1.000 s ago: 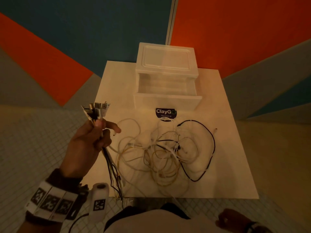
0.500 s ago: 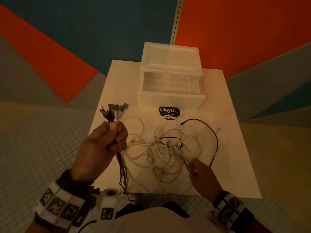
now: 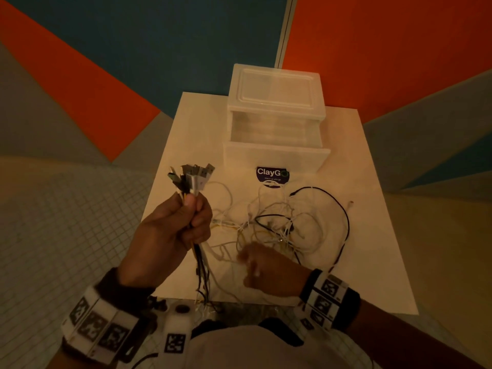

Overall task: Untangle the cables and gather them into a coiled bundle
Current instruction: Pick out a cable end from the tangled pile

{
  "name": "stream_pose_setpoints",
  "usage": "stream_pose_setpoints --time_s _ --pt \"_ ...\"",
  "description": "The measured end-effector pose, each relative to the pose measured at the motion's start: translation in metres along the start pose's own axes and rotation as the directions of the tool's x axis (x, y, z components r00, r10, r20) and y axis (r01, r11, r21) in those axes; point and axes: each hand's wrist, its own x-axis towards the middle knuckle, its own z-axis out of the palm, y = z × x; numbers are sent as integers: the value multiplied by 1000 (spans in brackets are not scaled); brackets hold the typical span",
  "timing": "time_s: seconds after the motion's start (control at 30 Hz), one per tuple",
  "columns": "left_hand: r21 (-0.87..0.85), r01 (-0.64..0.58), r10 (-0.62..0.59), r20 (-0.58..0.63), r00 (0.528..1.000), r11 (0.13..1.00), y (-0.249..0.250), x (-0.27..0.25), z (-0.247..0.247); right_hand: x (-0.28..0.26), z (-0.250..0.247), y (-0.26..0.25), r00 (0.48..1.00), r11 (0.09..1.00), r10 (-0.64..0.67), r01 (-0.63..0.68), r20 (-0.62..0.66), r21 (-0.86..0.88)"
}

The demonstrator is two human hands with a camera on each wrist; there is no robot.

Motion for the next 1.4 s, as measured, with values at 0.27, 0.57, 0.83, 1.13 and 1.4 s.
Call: stream_pose_setpoints --time_s 0.27,0.57,0.83,1.13,1.4 --pt "33 26 -27 10 1000 999 -6 -6 7 45 23 -74 852 986 -134 65 506 153" --pt "37 -50 51 -29 998 998 16 -21 -22 74 67 18 882 781 219 98 417 -616" --pt "43 -26 31 -125 992 999 5 -32 -42 22 54 88 967 720 225 -246 -117 -649" --pt "16 4 -2 -117 993 1000 -2 -19 -46 26 48 117 971 667 154 -240 -185 -705" --pt "4 -25 25 -131 991 1000 0 -2 -47 41 -81 45 753 994 107 -75 -650 76"
